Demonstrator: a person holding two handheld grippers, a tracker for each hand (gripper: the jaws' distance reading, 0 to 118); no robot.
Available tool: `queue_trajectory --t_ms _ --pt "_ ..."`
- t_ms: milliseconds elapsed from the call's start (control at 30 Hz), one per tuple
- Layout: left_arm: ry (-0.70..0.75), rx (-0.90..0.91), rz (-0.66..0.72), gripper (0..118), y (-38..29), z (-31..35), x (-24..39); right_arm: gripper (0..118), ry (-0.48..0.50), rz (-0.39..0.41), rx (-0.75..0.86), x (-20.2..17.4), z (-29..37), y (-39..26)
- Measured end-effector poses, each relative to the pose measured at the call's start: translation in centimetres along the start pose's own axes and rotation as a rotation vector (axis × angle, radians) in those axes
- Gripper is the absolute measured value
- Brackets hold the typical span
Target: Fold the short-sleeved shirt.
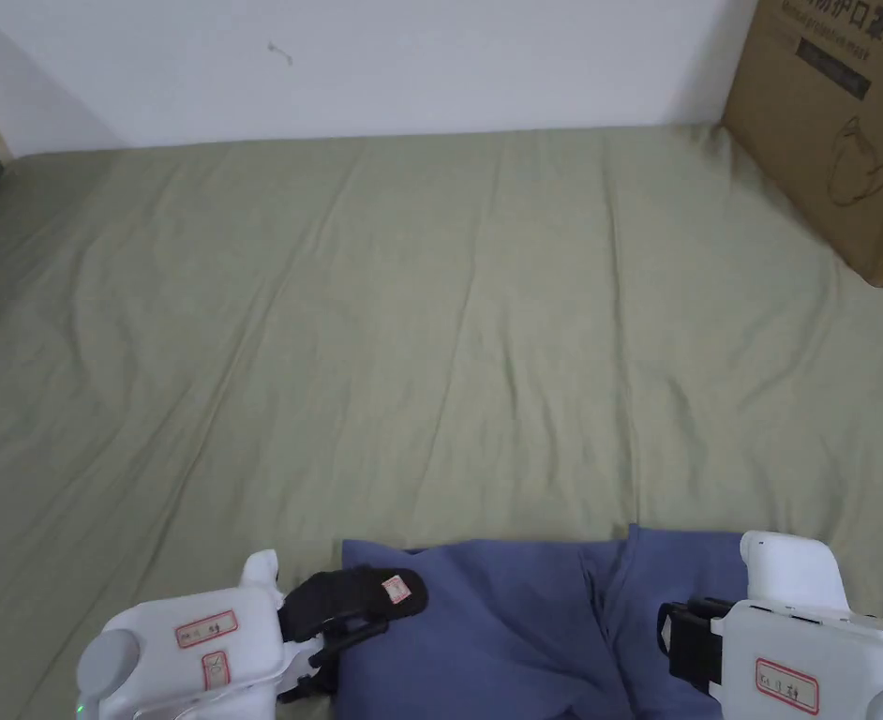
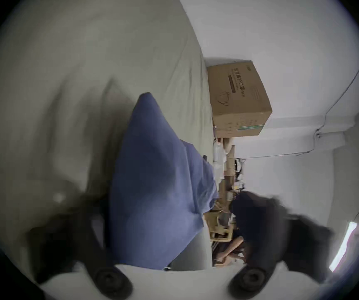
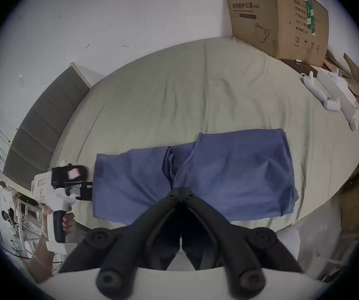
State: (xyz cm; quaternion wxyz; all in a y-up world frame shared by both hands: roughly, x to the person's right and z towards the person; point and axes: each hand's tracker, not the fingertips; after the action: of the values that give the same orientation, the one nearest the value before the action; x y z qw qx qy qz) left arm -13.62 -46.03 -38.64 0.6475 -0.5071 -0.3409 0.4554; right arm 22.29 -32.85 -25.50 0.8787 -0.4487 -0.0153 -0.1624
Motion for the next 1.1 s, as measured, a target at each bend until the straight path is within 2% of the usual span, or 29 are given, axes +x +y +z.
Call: queue_trajectory --t_ms 33,67,100,167,200,267,367,467,600,800,933,1100 --pt "0.042 -0.001 0.009 29 0.3 -0.5 -0.1 0 0.000 -0.001 -0.003 -0.2 -0.2 0.0" --pt "0.189 -0.011 -0.030 9 0.2 -1.2 -0.1 0 0.001 -0.002 -0.004 -0.2 -0.2 0.0" --pt "0.252 -0.013 -0.053 8 1.1 -1.0 -1.3 0 0.005 -0.002 -0.007 -0.3 -0.2 0.1" --pt "0.113 -0.022 0.012 8 1.6 -0.2 -2.0 0 0.010 0.004 -0.015 -0.4 -0.2 0.2" --pt "0.102 -0.023 0.023 8 1.6 0.2 -1.6 0 0.010 0.007 -0.016 -0.5 -0.2 0.2" --pt "0.133 -0.041 -0.063 8 2.1 1.4 -1.6 0 0.005 0.012 -0.019 -0.7 -0.3 0.3" --pt "0.165 -0.051 -0.083 8 2.7 2.9 -1.3 0 0.004 -0.007 -0.023 -0.9 -0.6 0.6" --pt "0.222 -0.030 -0.108 8 3.1 6.4 -0.1 0 0.027 -0.025 -0.013 -1.2 -0.3 0.8" --pt "0.282 0.043 -0.083 8 5.8 13.0 -2.4 0 0.026 -0.011 -0.013 -1.8 -0.4 0.9" --pt "0.474 0.151 -0.096 8 5.8 19.3 0.0 0 0.040 -0.017 -0.025 -2.5 -1.2 0.3" --pt "0.511 0.166 -0.105 8 5.1 20.1 2.0 0 0.044 -0.006 -0.040 -2.8 -1.6 -0.2" --pt "0.547 0.183 -0.127 8 3.8 18.3 6.0 0 0.070 -0.029 -0.054 -2.4 -1.6 -0.5"
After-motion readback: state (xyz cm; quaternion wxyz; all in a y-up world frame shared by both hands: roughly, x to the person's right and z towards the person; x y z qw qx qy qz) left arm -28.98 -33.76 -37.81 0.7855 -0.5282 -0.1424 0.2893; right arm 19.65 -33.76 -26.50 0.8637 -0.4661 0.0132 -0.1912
